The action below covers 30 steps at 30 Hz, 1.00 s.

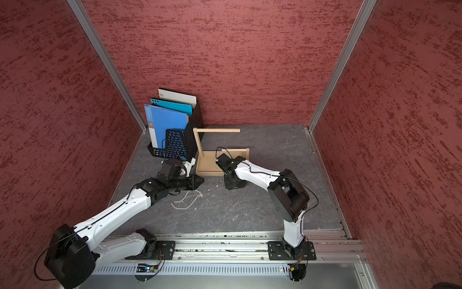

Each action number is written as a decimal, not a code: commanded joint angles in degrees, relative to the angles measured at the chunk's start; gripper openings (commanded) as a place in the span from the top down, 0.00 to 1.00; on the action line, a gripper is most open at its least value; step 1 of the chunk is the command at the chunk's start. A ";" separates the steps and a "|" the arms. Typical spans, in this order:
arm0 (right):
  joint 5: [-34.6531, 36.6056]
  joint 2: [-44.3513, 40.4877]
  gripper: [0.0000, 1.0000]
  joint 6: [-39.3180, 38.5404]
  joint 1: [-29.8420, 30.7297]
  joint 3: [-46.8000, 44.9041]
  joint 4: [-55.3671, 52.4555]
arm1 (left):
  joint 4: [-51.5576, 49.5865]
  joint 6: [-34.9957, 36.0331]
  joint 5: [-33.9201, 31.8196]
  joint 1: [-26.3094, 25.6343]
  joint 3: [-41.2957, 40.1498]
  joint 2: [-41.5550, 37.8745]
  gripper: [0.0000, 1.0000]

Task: Hang the necklace on the jewelry display stand
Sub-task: Pick up the necklace from the center of the board.

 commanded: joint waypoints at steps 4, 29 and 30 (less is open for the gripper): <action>-1.72 0.92 0.53 4.93 -2.14 -1.73 2.61 | 2.14 1.42 2.02 0.10 1.33 1.81 0.76; 2.90 4.15 0.91 4.05 -4.05 -3.19 -2.11 | 0.63 2.46 2.21 -0.20 0.96 -1.10 0.74; 2.53 2.65 0.94 3.94 -4.05 -4.98 -1.85 | 0.56 2.68 2.16 -0.21 1.28 -0.96 0.74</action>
